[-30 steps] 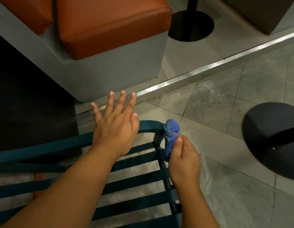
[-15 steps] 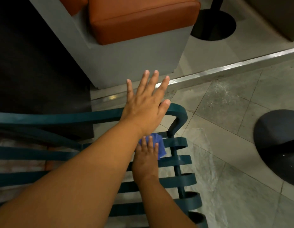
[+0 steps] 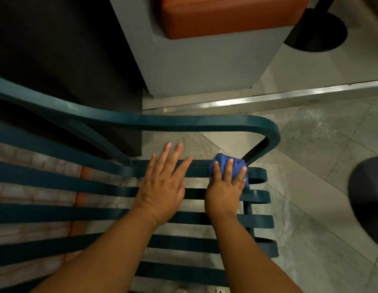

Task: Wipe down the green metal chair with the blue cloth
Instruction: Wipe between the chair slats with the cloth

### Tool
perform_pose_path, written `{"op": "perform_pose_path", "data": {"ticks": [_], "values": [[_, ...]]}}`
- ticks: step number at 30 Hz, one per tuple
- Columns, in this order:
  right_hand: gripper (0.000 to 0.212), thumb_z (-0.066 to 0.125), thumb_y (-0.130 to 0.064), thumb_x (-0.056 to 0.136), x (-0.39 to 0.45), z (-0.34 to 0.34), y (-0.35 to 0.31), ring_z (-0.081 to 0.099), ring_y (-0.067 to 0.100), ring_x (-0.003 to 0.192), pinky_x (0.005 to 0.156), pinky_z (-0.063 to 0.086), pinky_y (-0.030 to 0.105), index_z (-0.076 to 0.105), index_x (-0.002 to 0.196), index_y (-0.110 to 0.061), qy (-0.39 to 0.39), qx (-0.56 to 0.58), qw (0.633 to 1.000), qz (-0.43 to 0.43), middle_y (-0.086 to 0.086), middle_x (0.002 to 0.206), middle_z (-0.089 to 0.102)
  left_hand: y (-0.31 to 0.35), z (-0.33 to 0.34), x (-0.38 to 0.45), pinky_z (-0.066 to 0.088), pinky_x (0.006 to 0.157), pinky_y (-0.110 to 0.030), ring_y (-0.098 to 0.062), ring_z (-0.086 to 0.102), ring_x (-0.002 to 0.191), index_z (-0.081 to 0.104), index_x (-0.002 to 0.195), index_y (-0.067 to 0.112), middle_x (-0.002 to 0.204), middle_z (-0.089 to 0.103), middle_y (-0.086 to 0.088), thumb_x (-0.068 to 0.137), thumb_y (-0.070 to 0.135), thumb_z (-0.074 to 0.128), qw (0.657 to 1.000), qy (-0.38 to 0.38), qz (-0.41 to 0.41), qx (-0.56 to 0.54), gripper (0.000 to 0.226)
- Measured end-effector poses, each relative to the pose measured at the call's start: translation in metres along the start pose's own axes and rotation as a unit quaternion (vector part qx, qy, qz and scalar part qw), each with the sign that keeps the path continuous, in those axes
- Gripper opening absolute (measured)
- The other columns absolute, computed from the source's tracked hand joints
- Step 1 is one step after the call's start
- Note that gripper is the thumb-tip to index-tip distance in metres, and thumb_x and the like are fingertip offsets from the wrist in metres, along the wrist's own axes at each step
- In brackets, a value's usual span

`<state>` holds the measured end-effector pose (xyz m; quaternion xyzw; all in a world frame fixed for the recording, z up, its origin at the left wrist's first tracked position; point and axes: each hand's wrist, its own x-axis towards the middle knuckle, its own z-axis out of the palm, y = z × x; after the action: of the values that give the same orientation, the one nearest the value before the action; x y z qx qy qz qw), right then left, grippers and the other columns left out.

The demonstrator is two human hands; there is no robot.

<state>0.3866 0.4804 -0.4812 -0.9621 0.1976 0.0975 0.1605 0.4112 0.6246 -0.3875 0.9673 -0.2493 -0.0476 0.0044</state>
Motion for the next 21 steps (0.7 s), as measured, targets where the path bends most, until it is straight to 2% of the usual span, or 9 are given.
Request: {"op": "perform_pose_path", "data": {"ticks": [3,5,7,8,11,14,18,21], "values": [[0.067,0.04,-0.015,0.097,0.0,0.007,-0.03,-0.022,0.042,0.142,0.112,-0.016,0.05,0.005,0.153,-0.028,-0.055,-0.028,0.988,-0.145,0.009,0.161,-0.011,-0.014,0.02,-0.01,-0.005,0.117,-0.045,-0.021,-0.015,0.145,0.001,0.15,0.022,0.159,-0.012,-0.003,0.095,0.032,0.036,0.985,-0.144,-0.094,0.005,0.066],[0.065,0.042,-0.019,0.098,0.007,0.003,-0.035,-0.015,0.038,0.145,0.116,-0.01,0.047,0.009,0.152,-0.031,-0.088,-0.042,0.972,-0.215,0.006,0.161,-0.008,-0.023,0.029,-0.016,-0.006,0.116,-0.049,-0.023,-0.017,0.144,-0.005,0.15,0.02,0.158,-0.017,-0.004,0.095,0.032,0.038,0.961,-0.232,-0.151,0.024,0.071],[0.062,0.043,-0.027,0.099,0.011,-0.002,-0.024,-0.008,0.034,0.147,0.117,-0.005,0.044,0.011,0.151,-0.034,-0.088,-0.056,0.968,-0.227,0.003,0.162,-0.004,-0.033,0.032,-0.023,-0.004,0.116,-0.052,-0.027,-0.017,0.144,-0.008,0.149,0.017,0.158,-0.018,-0.007,0.094,0.032,0.041,0.94,-0.284,-0.186,0.033,0.076],[0.061,0.043,-0.03,0.099,0.01,-0.003,-0.015,-0.007,0.034,0.147,0.117,-0.006,0.044,0.012,0.151,-0.036,-0.072,-0.048,0.975,-0.205,0.003,0.162,-0.003,-0.038,0.032,-0.026,-0.003,0.116,-0.053,-0.029,-0.017,0.144,-0.008,0.149,0.016,0.158,-0.018,-0.008,0.093,0.032,0.043,0.932,-0.303,-0.198,0.037,0.077],[0.064,0.045,-0.029,0.099,-0.006,0.002,-0.004,-0.013,0.035,0.146,0.114,-0.011,0.045,0.008,0.152,-0.034,-0.01,-0.018,0.996,-0.082,0.005,0.162,-0.008,-0.049,0.032,-0.037,-0.003,0.116,-0.053,-0.031,-0.015,0.144,-0.004,0.15,0.014,0.158,-0.016,-0.01,0.093,0.033,0.042,0.913,-0.333,-0.231,0.052,0.076],[0.068,0.044,-0.014,0.097,-0.01,0.014,-0.026,-0.017,0.041,0.144,0.113,-0.012,0.048,0.006,0.153,-0.026,0.001,-0.028,0.999,-0.036,0.012,0.16,-0.012,-0.055,0.034,-0.043,-0.003,0.116,-0.053,-0.03,-0.012,0.145,-0.002,0.15,0.011,0.158,-0.013,-0.011,0.094,0.034,0.041,0.907,-0.339,-0.243,0.058,0.074],[0.076,0.045,-0.008,0.094,-0.005,0.033,-0.074,-0.019,0.041,0.143,0.112,-0.013,0.05,0.001,0.153,-0.025,-0.042,-0.05,0.988,-0.137,0.012,0.16,-0.013,-0.074,0.032,-0.05,-0.004,0.115,-0.053,-0.031,-0.009,0.145,-0.003,0.149,0.009,0.159,-0.008,-0.012,0.09,0.03,0.05,0.901,-0.337,-0.262,0.077,0.082],[0.073,0.041,-0.011,0.097,-0.01,0.046,-0.12,-0.02,0.043,0.142,0.117,-0.007,0.055,-0.004,0.153,-0.024,-0.089,-0.076,0.971,-0.208,0.013,0.159,-0.015,-0.09,0.028,-0.055,-0.007,0.115,-0.049,-0.029,-0.008,0.145,-0.004,0.149,0.006,0.158,-0.009,-0.013,0.09,0.025,0.044,0.902,-0.328,-0.26,0.103,0.078]]}}
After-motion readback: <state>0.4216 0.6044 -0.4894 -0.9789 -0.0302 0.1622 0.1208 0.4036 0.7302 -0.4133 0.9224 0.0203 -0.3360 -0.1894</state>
